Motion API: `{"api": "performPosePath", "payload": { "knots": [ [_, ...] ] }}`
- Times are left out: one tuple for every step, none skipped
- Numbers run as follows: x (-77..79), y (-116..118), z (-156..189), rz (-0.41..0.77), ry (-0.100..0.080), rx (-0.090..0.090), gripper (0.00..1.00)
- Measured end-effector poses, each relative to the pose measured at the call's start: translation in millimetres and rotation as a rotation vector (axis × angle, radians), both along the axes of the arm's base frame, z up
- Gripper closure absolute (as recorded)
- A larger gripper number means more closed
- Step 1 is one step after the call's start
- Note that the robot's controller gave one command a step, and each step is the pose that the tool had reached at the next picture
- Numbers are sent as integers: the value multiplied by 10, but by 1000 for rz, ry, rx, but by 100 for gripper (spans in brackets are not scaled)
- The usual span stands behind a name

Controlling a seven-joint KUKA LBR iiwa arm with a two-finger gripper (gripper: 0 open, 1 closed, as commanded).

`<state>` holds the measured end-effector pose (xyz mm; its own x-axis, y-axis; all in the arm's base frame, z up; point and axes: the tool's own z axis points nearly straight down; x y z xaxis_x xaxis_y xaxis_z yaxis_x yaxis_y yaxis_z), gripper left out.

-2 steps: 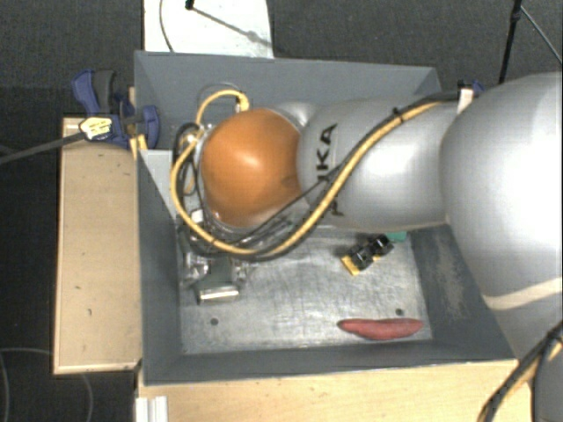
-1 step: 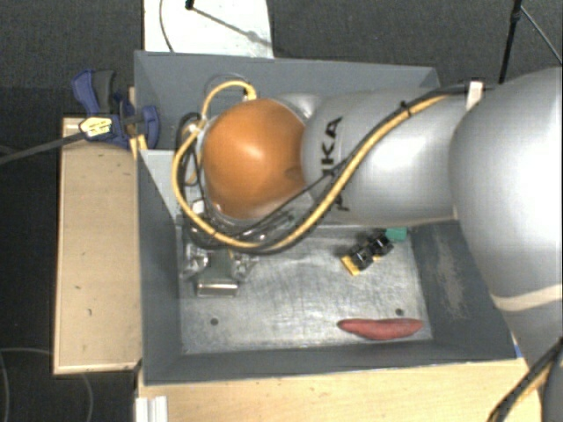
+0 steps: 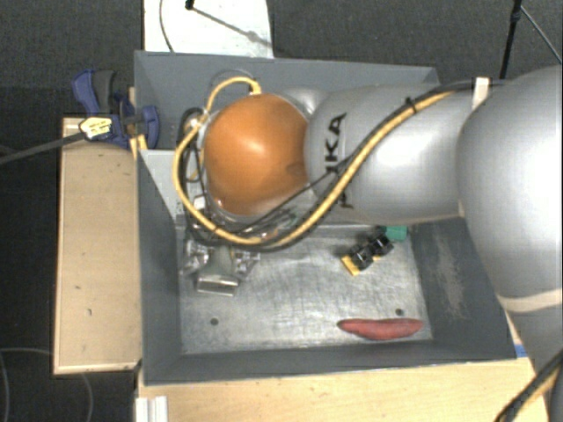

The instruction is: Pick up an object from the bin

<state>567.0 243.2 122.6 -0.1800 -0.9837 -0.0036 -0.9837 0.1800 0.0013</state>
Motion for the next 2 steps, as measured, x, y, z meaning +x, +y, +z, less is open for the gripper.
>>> {"api": "performPosePath", "payload": {
  "knots": [
    [-4,-2,169,10,0,-2,100],
    [6,3,265,27,-3,0,100]
  ]
}}
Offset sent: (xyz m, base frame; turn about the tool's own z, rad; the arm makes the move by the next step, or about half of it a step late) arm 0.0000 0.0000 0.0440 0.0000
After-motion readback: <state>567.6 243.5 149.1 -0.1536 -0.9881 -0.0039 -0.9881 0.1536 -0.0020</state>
